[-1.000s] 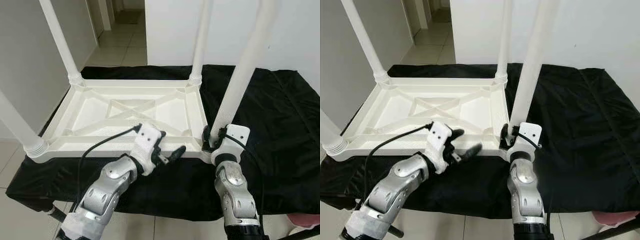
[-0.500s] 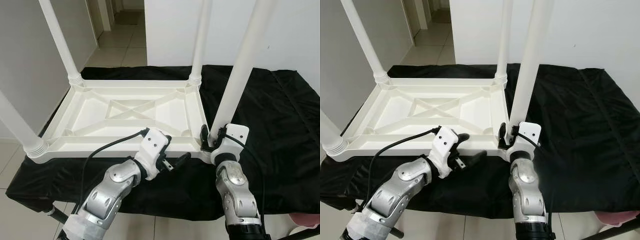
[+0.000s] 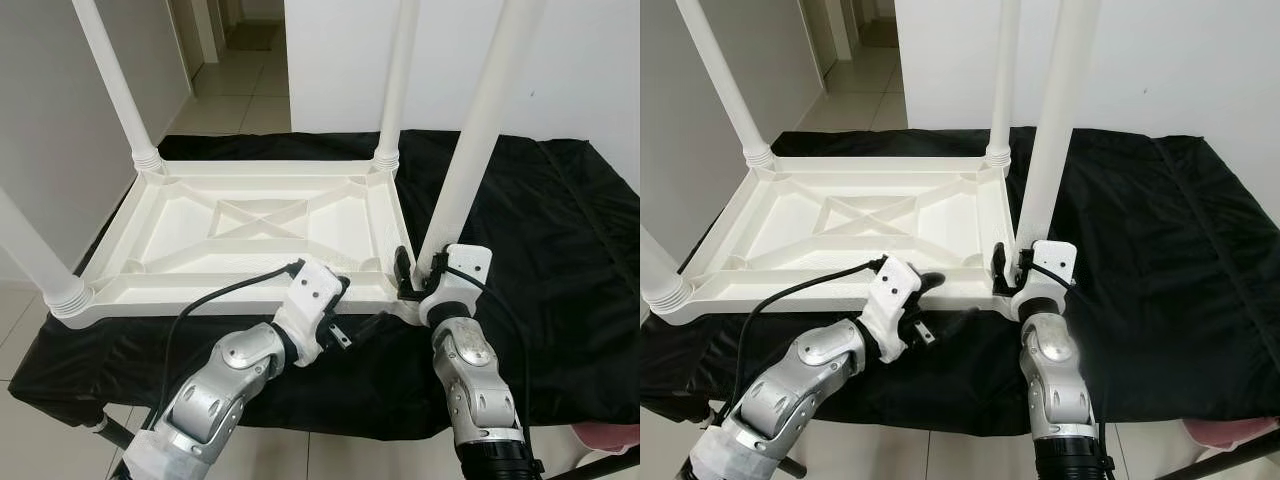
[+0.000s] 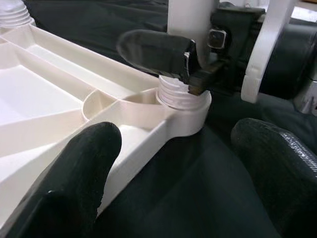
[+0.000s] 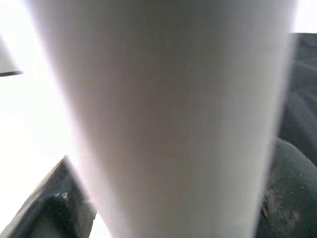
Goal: Building children table
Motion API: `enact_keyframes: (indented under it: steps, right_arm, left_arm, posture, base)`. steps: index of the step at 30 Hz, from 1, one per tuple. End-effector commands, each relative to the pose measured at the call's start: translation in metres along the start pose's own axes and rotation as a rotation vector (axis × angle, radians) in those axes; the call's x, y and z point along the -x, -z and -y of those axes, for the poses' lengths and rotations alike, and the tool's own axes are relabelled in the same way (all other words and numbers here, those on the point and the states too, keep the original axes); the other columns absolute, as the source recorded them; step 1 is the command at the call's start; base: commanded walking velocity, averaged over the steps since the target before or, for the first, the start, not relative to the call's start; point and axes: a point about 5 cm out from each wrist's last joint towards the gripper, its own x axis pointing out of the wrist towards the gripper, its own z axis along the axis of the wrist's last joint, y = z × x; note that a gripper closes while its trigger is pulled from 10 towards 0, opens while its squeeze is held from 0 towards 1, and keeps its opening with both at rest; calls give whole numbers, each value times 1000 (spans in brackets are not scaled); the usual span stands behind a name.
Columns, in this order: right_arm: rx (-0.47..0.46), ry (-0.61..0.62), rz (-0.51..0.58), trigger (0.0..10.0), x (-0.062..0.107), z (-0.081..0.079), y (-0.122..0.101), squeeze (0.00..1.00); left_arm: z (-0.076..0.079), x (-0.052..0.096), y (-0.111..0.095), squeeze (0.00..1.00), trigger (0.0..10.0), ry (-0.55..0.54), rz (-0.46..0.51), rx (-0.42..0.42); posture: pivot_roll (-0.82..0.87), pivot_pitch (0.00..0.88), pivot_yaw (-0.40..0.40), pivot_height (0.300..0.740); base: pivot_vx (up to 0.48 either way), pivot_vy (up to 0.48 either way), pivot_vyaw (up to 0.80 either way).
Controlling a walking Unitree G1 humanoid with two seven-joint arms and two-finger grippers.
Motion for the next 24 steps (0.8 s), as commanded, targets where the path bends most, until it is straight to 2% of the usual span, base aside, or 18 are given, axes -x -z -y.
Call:
enact_keyframes:
  steps: [1, 8, 11, 14, 20, 24]
  right_arm:
    - [-13, -78, -7, 10000, 1, -5, 2, 0]
    - [2, -181, -23, 10000, 1, 0, 3, 0]
    - [48, -292, -51, 10000, 0, 11, 7, 0]
    - [58, -318, -55, 10000, -1, 13, 7, 0]
    - [163, -474, -91, 10000, -5, 34, 6, 0]
    - [200, -528, -95, 10000, -10, 40, 2, 0]
  left_arm:
    - [11, 1, 3, 0, 10000, 147, -14, -30]
    - [15, 1, 1, 0, 10000, 171, -9, -36]
    - [13, 3, 1, 0, 10000, 184, -19, -48]
    - [11, 4, 0, 0, 10000, 184, -20, -51]
    - [7, 5, -1, 0, 10000, 181, -27, -65]
    - [8, 6, -1, 0, 10000, 184, -30, -70]
  posture:
    - [-93, 23, 55, 740]
    - [-91, 17, 62, 740]
    - [-88, 12, 72, 740]
    - [-88, 12, 72, 740]
    - [-73, 8, 80, 740]
    - [-73, 8, 80, 740]
  base:
    - [0, 0, 0]
    - [0, 0, 0]
    - [0, 0, 0]
    - [0, 0, 0]
    - [0, 0, 0]
    - [0, 0, 0]
